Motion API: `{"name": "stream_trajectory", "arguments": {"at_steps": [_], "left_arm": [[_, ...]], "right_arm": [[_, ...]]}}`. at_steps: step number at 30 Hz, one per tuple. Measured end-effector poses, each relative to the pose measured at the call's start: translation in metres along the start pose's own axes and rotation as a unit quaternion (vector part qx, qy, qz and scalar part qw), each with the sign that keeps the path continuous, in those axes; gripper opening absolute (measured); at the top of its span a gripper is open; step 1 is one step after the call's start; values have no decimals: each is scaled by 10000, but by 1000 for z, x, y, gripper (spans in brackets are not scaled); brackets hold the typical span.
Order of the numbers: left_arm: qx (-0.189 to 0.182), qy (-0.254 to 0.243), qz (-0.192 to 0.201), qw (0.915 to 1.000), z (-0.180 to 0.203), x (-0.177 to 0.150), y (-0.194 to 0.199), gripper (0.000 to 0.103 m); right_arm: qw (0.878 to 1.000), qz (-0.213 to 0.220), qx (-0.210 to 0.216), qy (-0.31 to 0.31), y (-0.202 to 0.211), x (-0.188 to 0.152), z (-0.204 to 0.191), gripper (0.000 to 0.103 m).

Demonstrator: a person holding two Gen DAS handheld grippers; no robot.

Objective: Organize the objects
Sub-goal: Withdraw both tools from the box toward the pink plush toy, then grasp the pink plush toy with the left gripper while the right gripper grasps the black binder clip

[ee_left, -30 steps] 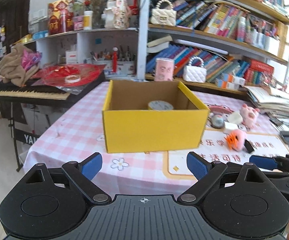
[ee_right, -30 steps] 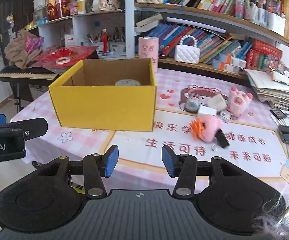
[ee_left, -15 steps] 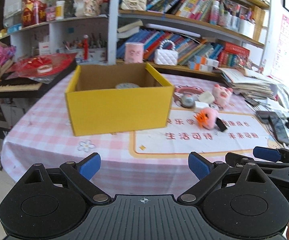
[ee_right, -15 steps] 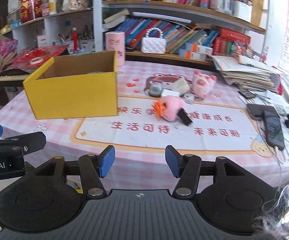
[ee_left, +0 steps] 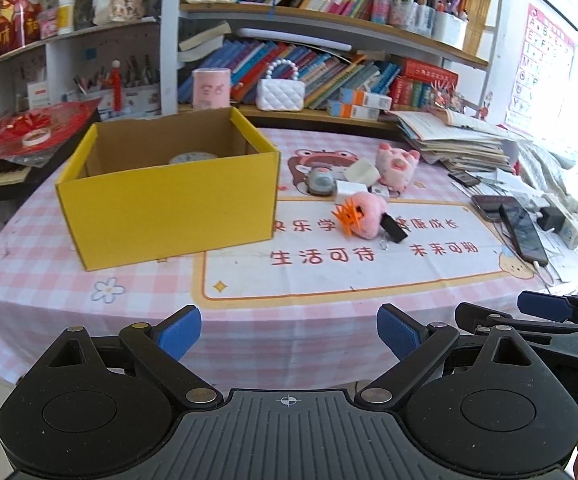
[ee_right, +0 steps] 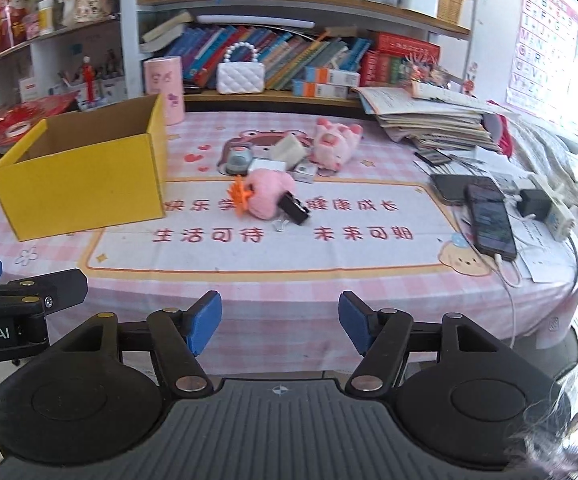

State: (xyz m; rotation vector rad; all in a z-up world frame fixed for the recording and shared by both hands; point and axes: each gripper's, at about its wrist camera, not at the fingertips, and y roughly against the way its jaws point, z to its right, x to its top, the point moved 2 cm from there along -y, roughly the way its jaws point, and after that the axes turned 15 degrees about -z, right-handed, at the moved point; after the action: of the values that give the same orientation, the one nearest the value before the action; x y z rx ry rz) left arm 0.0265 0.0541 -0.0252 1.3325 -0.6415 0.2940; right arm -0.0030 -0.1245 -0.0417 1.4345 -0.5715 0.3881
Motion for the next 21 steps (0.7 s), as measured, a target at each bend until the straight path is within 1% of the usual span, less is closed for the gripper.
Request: {"name": "stream_trajectory", "arguments": {"at_steps": [4, 9, 12, 17, 21], "left_arm": [[-25, -18, -27, 10000, 8, 3, -6, 97], [-70, -78, -82, 9999, 21, 10, -17, 97], [-84, -163, -95, 9998, 31, 15, -22, 97], [-86, -208, -179, 9996, 40, 25, -32, 97], [-31, -102, -243, 9996, 42, 33, -42, 97]], "right_arm": [[10000, -35, -48, -40, -3, 1, 8, 67], [9999, -72, -105, -79, -9, 4, 21, 69], [9998, -128, -124, -121, -14, 8, 30, 71], [9997, -221, -99, 13, -25, 16, 38, 72], [9996, -217, -24, 163, -35, 27, 43, 72]]}}
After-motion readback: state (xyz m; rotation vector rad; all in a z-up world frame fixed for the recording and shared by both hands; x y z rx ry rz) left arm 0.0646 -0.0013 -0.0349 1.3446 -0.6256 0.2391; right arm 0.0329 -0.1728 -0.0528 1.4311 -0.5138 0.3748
